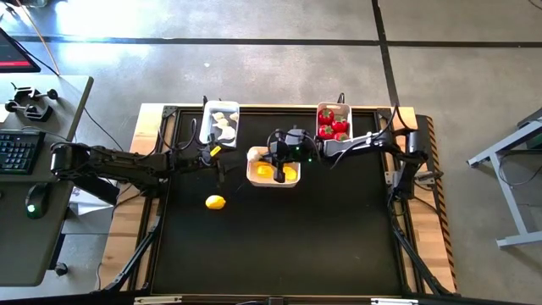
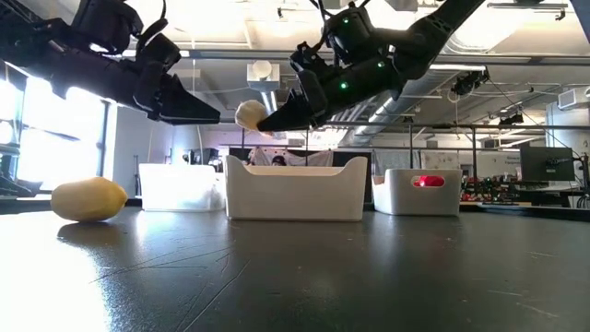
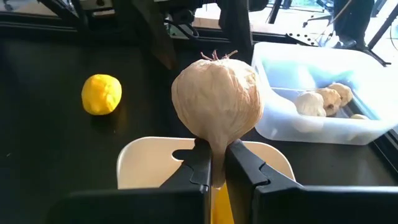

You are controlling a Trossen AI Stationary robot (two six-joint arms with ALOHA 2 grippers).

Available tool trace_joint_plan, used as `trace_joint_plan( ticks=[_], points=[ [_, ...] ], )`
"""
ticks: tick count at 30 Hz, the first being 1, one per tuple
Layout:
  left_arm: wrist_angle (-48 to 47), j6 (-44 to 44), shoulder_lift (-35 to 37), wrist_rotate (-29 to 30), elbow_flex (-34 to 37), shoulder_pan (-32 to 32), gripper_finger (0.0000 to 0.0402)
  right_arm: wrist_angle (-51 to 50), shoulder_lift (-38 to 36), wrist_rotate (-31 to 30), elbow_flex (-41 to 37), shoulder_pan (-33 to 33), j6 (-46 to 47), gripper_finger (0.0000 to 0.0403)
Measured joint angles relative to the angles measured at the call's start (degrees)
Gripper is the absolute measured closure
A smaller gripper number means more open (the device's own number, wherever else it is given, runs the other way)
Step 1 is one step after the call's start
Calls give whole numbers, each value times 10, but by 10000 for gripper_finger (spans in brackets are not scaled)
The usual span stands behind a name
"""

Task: Sort produce into baskets
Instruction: Put the white garlic into the top transparent bin

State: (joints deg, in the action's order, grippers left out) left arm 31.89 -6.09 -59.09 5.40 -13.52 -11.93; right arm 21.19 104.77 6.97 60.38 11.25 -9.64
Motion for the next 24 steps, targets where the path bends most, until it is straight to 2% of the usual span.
trace_joint_plan(
  ticks=[6,11,17,24],
  points=[
    [17,-2,0,7,0,26,149,-4,0,0,0,-2,-12,392],
    [17,7,-9,18,-17,40,131,-4,0,1,0,-7,-24,392],
    [8,14,-60,24,-60,46,109,-3,0,4,0,-15,-33,392],
    [10,14,-128,24,-101,47,105,-4,0,3,0,-16,-35,392]
  ],
)
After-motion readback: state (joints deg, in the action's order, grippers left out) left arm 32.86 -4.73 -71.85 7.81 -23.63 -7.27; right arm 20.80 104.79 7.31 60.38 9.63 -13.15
